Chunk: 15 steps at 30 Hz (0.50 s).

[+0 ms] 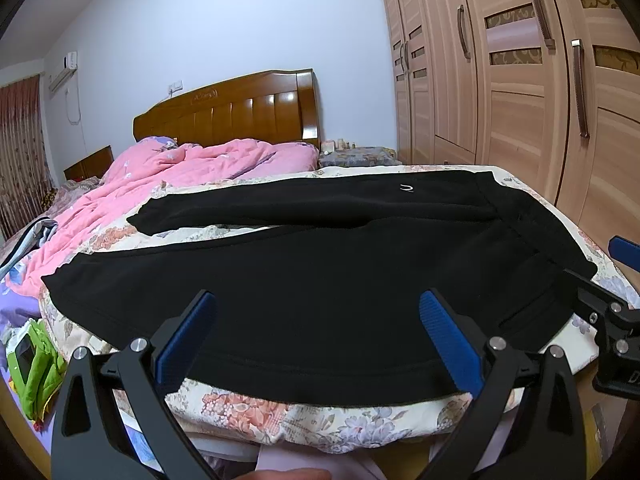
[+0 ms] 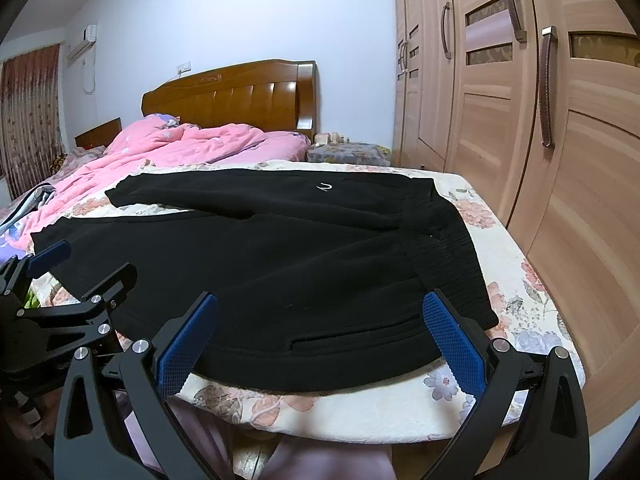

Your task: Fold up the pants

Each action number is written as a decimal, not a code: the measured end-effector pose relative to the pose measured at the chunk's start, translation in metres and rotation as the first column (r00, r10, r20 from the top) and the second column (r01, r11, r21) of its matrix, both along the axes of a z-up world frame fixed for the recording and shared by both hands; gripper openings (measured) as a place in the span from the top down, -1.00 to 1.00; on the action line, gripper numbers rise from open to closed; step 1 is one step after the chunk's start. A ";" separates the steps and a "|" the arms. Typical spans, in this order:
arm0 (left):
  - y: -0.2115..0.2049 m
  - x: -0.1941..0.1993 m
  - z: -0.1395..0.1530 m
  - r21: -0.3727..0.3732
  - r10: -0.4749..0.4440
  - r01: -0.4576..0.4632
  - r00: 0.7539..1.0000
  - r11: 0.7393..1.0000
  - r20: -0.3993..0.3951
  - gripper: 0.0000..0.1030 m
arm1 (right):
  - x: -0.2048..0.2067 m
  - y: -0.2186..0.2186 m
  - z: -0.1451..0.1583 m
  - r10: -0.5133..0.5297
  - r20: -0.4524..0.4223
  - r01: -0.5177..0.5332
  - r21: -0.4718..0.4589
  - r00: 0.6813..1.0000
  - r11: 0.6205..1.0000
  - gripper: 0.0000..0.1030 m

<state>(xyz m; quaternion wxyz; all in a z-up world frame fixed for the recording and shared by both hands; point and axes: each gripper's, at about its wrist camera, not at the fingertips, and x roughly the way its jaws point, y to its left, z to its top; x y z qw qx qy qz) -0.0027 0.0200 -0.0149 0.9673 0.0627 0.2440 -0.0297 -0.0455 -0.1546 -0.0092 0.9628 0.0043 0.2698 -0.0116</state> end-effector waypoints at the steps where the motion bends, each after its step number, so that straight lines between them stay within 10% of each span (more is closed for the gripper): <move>1: 0.000 0.001 0.000 -0.001 0.001 -0.001 1.000 1.000 -0.002 -0.97 | 0.000 0.001 0.000 0.000 -0.001 0.000 0.000 1.000 1.000 -0.92; 15: 0.004 0.001 -0.002 -0.006 0.005 -0.005 1.000 1.000 -0.009 -0.97 | -0.002 0.003 -0.001 0.007 -0.004 -0.007 0.007 1.000 1.000 -0.92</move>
